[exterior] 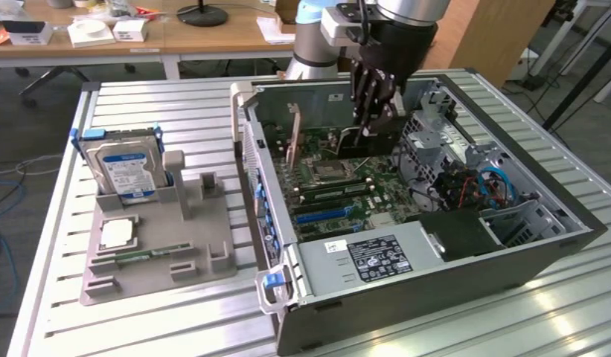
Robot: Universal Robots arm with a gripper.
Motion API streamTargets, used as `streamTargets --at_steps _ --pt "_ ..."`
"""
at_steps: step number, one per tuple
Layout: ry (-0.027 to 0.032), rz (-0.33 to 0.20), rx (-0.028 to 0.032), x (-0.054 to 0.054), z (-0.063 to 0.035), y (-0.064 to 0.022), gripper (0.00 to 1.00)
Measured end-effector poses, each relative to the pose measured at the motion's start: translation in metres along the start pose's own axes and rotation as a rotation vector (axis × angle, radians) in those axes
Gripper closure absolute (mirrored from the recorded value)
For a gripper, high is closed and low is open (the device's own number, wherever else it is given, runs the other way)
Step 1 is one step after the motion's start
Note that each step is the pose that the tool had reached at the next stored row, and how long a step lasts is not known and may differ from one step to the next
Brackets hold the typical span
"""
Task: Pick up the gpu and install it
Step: 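Insert the gpu into the slot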
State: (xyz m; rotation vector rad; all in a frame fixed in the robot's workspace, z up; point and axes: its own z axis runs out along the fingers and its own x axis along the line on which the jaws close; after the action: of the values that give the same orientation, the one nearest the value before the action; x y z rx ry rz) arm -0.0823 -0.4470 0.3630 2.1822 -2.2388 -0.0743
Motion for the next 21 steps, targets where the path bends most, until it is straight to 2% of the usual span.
streamTargets --at_steps 5,11,21 --pt "0.0000 0.000 0.0010 0.001 0.0085 -0.0004 0.73" --pt "0.0001 0.000 0.0009 0.001 0.0090 -0.0004 0.73" --pt "0.0000 0.000 0.0037 0.001 0.0246 -0.0011 0.73"
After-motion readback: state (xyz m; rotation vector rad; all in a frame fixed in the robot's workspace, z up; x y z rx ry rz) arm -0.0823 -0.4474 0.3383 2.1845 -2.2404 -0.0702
